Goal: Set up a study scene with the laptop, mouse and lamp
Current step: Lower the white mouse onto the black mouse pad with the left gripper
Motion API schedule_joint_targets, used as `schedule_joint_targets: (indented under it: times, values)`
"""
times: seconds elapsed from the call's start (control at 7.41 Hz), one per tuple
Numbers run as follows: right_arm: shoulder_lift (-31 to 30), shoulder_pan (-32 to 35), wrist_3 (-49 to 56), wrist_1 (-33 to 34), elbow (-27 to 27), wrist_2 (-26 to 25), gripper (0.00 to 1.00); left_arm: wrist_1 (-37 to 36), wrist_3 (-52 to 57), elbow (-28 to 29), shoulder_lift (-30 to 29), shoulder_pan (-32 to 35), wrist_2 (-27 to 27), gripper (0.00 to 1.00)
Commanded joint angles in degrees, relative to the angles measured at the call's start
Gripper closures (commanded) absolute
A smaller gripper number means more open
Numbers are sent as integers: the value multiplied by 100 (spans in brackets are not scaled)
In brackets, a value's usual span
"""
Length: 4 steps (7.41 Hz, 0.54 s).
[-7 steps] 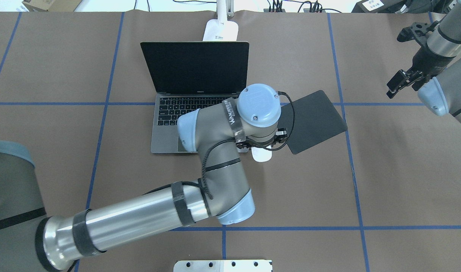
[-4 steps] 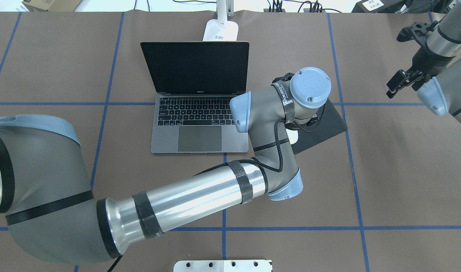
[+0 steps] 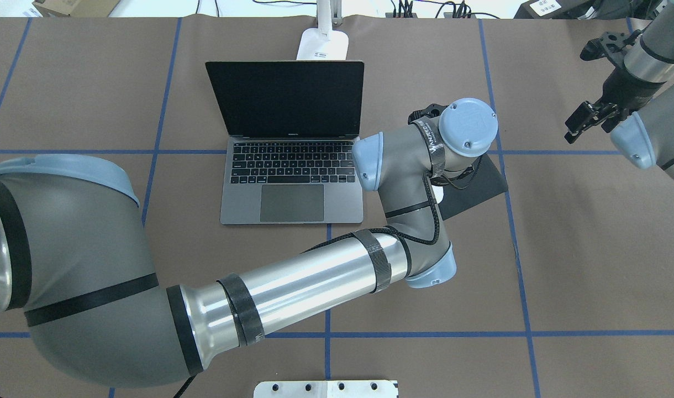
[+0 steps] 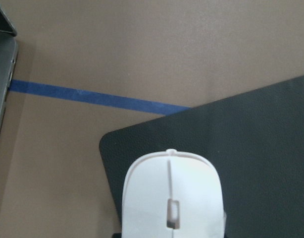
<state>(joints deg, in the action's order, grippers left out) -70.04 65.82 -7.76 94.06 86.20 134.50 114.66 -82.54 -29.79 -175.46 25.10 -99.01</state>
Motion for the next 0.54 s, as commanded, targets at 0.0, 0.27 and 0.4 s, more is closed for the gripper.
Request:
schedule_joint_targets:
  times: [0.0, 0.27, 0.4]
  values:
    - [-1, 18, 2, 7, 2, 15, 1, 197, -87, 209, -58, -31, 66, 39]
    - [-1, 18, -7, 7, 11, 15, 1, 197, -149, 263, -120, -75, 66, 37]
    - [-1, 27, -7, 7, 11, 15, 1, 188, -166, 263, -155, -84, 66, 34]
